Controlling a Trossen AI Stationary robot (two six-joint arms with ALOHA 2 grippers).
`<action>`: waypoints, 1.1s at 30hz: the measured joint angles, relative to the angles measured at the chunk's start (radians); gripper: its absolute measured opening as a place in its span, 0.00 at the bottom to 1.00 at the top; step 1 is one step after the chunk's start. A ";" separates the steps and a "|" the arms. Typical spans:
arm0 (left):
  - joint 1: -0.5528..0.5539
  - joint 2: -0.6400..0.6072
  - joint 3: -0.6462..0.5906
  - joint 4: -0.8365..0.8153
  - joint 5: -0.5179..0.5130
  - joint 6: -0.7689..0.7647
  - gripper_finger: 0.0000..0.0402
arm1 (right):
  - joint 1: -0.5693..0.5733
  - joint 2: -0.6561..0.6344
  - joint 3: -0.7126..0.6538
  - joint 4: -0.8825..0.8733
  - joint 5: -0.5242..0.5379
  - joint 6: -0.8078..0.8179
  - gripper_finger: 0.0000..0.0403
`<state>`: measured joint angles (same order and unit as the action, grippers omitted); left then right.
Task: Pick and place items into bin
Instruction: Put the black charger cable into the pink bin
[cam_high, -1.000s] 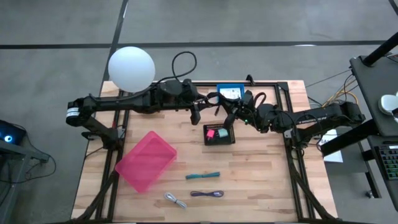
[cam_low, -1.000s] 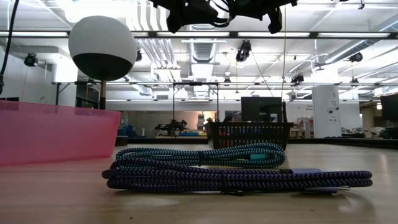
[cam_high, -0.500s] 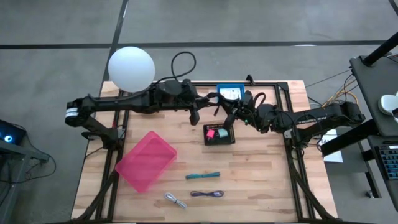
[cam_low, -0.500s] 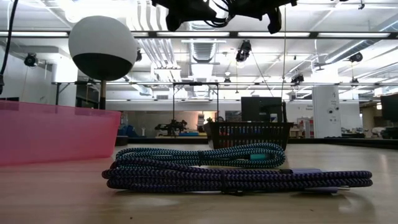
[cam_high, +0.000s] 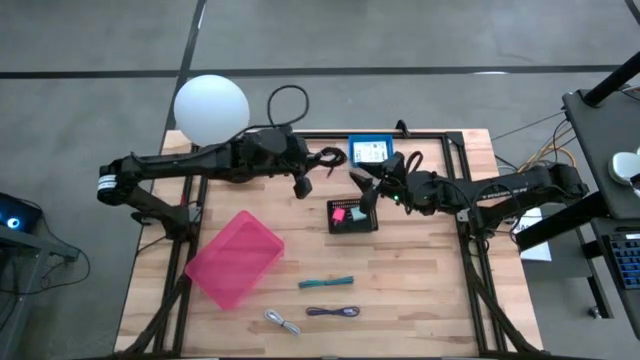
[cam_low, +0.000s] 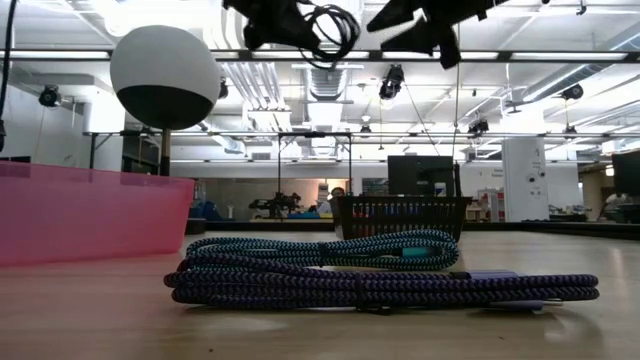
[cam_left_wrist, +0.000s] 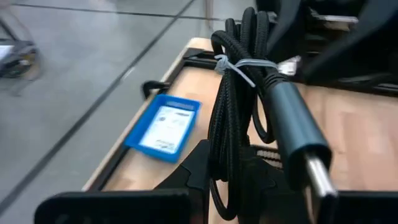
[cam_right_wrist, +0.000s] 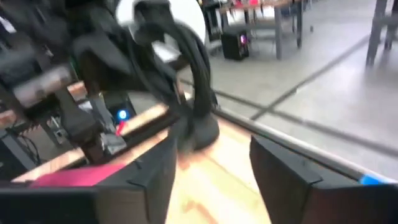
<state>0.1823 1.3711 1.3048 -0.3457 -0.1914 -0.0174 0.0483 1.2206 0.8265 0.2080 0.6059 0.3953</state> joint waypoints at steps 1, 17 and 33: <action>0.000 -0.011 0.001 -0.013 -0.013 0.001 0.05 | 0.000 -0.001 0.000 -0.030 -0.001 0.020 0.50; -0.001 -0.113 0.002 -0.152 -0.023 -0.099 0.05 | -0.010 -0.002 0.000 -0.273 -0.004 0.171 0.60; -0.028 -0.107 0.001 -0.647 -0.021 -0.556 0.05 | -0.049 0.007 -0.009 -0.397 -0.012 0.043 0.59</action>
<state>0.1545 1.2636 1.3060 -0.9932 -0.2125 -0.5731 -0.0011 1.2278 0.8173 -0.1888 0.5941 0.4385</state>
